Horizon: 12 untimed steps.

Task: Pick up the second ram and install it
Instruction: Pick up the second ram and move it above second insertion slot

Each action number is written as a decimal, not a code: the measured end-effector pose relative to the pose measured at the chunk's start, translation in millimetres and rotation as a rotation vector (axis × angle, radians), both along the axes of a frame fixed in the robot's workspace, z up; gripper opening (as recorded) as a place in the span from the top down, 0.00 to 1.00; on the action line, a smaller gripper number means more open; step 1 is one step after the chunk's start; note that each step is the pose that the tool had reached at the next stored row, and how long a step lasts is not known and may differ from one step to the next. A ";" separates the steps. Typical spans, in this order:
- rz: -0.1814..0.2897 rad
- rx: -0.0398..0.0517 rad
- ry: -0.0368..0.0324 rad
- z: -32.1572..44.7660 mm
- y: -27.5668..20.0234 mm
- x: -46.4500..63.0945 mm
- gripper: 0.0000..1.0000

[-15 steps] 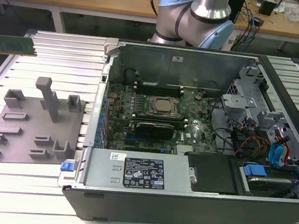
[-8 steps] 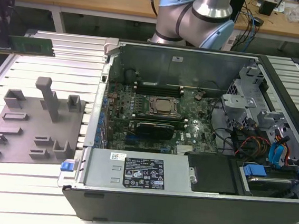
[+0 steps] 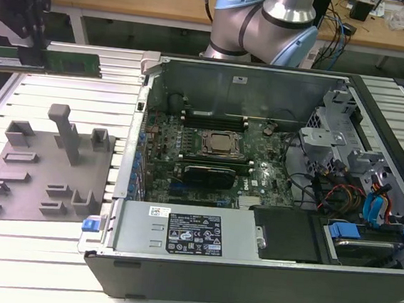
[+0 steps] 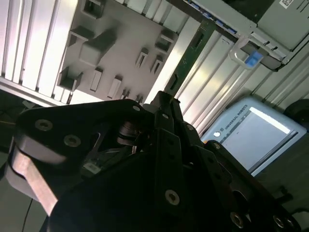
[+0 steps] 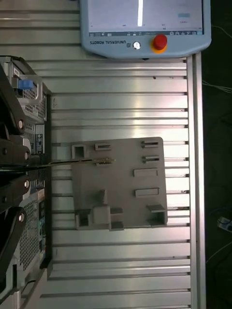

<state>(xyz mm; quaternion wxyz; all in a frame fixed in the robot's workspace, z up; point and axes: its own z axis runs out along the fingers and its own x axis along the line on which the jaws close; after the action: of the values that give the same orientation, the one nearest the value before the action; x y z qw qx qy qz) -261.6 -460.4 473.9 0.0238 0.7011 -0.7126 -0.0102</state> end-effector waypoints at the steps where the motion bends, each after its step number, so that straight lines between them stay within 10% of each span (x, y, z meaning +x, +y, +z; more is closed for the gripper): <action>1: 0.000 0.0000 0.0001 0.0 0.4 4.6 0.89; 12: 0.000 0.0000 0.0044 -0.1 4.3 59.0 0.89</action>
<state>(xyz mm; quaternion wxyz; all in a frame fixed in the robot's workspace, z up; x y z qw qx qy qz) -202.6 -456.1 473.8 0.0254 0.7010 -0.7126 -0.0117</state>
